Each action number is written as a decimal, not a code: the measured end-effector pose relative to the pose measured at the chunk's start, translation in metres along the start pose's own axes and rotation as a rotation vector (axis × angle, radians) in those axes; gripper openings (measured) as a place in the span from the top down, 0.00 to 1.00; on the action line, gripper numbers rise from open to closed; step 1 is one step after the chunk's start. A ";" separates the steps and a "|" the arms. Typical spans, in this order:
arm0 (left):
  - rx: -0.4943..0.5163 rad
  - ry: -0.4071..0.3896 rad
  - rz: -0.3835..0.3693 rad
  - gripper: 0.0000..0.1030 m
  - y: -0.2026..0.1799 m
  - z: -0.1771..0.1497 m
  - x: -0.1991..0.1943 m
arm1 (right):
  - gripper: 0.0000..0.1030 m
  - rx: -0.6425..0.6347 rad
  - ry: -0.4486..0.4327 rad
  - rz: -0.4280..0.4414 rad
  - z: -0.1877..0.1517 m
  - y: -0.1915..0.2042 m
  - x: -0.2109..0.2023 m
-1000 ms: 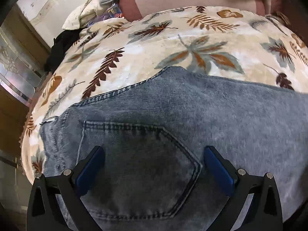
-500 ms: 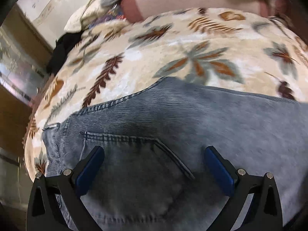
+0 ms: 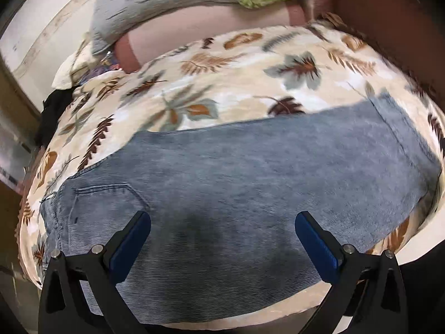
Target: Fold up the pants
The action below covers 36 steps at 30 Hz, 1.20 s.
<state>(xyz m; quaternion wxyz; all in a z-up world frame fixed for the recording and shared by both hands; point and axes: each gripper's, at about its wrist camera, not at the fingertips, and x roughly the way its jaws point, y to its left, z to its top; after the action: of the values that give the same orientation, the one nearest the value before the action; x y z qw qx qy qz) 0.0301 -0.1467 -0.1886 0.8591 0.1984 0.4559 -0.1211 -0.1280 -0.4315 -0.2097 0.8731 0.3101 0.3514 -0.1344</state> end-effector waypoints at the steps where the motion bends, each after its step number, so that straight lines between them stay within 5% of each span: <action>1: 0.005 0.007 0.003 0.00 -0.004 0.000 0.003 | 0.33 0.027 0.010 0.010 -0.001 -0.006 0.000; 7: 0.000 0.036 0.011 0.00 -0.011 -0.001 0.015 | 0.33 0.054 0.047 0.048 -0.004 -0.008 0.009; 14: -0.050 0.093 0.028 0.00 0.003 -0.009 0.040 | 0.33 -0.020 0.073 -0.019 -0.012 0.003 0.015; 36: -0.145 -0.172 0.072 0.00 0.036 0.004 -0.036 | 0.33 -0.032 0.085 -0.035 -0.016 0.014 0.026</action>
<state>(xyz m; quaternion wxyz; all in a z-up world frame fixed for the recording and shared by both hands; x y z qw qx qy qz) 0.0271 -0.1157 -0.1484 0.9110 0.1408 0.3806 -0.0734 -0.1114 -0.4113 -0.2306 0.8598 0.2954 0.3955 -0.1309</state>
